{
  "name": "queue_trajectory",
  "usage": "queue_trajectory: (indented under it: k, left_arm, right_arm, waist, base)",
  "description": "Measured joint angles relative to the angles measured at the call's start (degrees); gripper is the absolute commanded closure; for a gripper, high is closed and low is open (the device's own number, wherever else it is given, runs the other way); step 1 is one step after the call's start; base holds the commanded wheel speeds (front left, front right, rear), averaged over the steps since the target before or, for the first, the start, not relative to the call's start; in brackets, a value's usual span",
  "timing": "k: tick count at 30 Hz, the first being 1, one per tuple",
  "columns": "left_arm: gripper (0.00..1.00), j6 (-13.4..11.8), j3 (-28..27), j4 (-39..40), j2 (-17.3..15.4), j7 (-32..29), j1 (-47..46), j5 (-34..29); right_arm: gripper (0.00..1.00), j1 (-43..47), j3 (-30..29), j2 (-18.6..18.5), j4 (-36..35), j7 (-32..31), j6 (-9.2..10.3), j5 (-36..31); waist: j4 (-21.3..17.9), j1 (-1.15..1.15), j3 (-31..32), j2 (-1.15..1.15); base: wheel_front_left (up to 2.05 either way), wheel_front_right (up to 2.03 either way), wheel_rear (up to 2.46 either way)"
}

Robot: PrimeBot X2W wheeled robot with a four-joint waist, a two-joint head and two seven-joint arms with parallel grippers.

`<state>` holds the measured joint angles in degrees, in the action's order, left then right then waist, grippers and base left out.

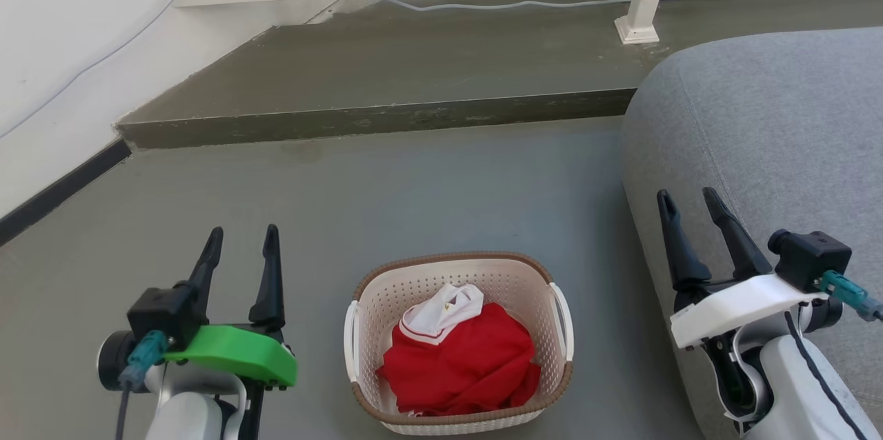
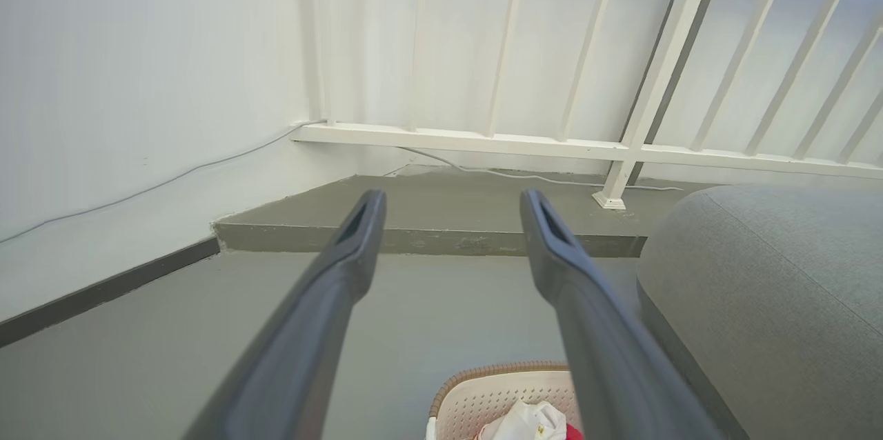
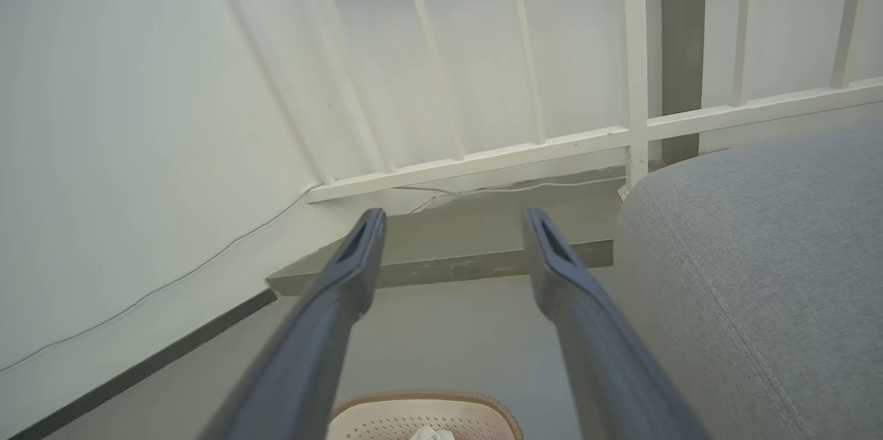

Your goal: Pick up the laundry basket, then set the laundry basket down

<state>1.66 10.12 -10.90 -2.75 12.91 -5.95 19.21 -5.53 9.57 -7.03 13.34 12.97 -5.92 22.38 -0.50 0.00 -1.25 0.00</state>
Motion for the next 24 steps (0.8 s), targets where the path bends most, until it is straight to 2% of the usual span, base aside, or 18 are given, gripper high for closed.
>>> queue_trajectory:
  k: [7, 24]
  left_arm:
    - [0.00, -0.14, 0.99, 0.22, 0.05, 1.52, -0.01, -4.27]
    - [0.00, -0.14, 0.34, 0.09, 0.08, 1.52, -0.01, -4.32]
  right_arm:
    - [0.00, -0.17, 0.13, 0.23, -0.02, 1.37, 0.00, -4.88]
    - [0.00, -0.18, -0.71, 1.43, 0.01, 1.37, -0.05, -5.32]
  waist:
    - [-0.06, 0.00, -0.05, 0.00]
    - [-0.09, 0.00, -0.45, 0.00]
  base:
    - [0.00, 0.00, 0.00]
    - [0.00, 0.00, 0.00]
